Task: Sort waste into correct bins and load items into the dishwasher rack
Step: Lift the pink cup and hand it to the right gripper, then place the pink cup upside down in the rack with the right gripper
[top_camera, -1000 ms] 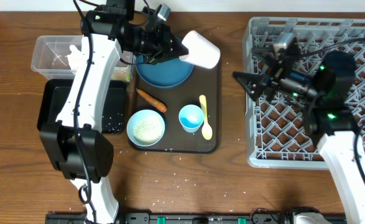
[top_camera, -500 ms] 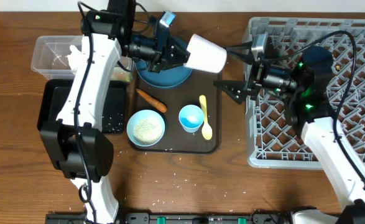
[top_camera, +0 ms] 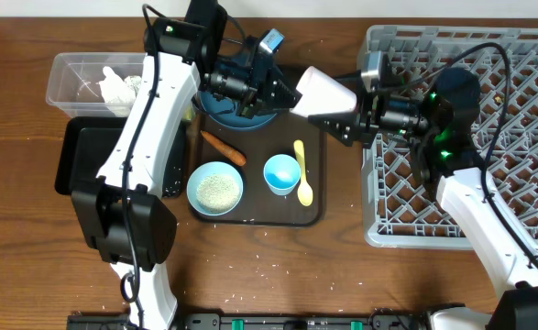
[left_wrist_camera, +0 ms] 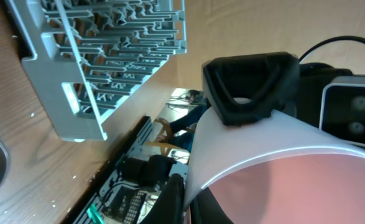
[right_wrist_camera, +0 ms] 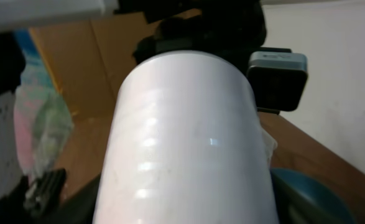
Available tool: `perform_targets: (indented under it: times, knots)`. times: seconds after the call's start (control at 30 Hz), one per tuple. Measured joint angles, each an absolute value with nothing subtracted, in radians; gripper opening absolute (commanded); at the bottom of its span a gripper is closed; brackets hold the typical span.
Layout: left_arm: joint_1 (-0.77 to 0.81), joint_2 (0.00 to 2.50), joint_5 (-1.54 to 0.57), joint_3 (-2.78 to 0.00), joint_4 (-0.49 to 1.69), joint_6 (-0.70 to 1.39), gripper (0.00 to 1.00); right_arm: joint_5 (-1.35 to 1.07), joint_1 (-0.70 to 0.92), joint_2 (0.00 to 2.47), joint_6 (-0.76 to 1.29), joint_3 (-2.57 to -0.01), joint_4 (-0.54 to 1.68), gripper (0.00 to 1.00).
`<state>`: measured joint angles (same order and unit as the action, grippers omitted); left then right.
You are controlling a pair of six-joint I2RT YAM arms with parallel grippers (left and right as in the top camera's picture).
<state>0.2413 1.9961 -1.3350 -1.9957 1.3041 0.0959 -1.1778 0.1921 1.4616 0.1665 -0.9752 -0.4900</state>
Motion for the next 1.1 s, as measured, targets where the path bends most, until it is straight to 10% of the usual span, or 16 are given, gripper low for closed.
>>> perform_targets:
  times: [0.73,1.1]
  knots:
    - [0.218,1.997,-1.165,-1.996,1.282,0.084,0.17,-1.224,0.0,1.464,0.429,-0.975,-0.514,0.44]
    - [0.211,1.997,-0.774,-1.996,1.254,0.084,0.17,-1.016,-0.035,1.456,0.406,-0.979,-0.054,0.45]
